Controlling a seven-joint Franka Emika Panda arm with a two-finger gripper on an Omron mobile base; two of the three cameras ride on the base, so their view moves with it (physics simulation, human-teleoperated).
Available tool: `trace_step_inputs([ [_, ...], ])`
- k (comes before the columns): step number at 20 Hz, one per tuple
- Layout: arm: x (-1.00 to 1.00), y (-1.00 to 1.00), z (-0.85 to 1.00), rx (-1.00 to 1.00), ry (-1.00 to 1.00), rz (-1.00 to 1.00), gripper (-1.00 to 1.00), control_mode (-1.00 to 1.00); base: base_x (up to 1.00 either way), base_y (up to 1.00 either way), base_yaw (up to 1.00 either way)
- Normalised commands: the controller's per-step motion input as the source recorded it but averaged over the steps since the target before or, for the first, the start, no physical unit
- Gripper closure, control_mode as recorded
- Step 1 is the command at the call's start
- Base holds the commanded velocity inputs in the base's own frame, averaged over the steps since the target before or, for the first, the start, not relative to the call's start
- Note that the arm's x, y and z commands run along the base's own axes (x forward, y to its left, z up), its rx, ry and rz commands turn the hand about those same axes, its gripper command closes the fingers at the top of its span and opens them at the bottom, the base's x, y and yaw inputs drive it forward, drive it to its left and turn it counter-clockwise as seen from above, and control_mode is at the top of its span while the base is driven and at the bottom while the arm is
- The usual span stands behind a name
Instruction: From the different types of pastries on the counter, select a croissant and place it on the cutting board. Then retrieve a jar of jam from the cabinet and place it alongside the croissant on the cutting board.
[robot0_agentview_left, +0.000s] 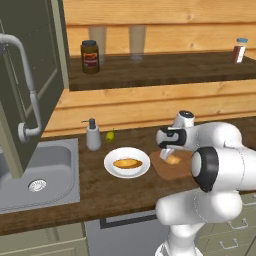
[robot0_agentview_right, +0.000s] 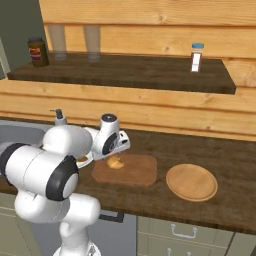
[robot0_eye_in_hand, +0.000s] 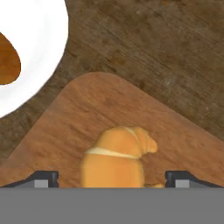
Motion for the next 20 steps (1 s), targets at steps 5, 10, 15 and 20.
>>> trace_step_inputs([
  [5, -0.15, 0.00, 0.51, 0.00, -0.04, 0.07, -1.00, -1.00, 0.00, 0.00, 0.00],
  [10, -0.34, 0.16, 0.46, 0.00, -0.01, 0.01, -1.00, -1.00, 0.00, 0.00, 0.00],
  [15, -0.33, 0.41, 0.18, 0.00, 0.00, -0.03, -1.00, -1.00, 0.00, 0.00, 0.00],
  [20, -0.75, 0.06, 0.30, 0.00, -0.03, -0.02, -1.00, -1.00, 0.00, 0.00, 0.00],
])
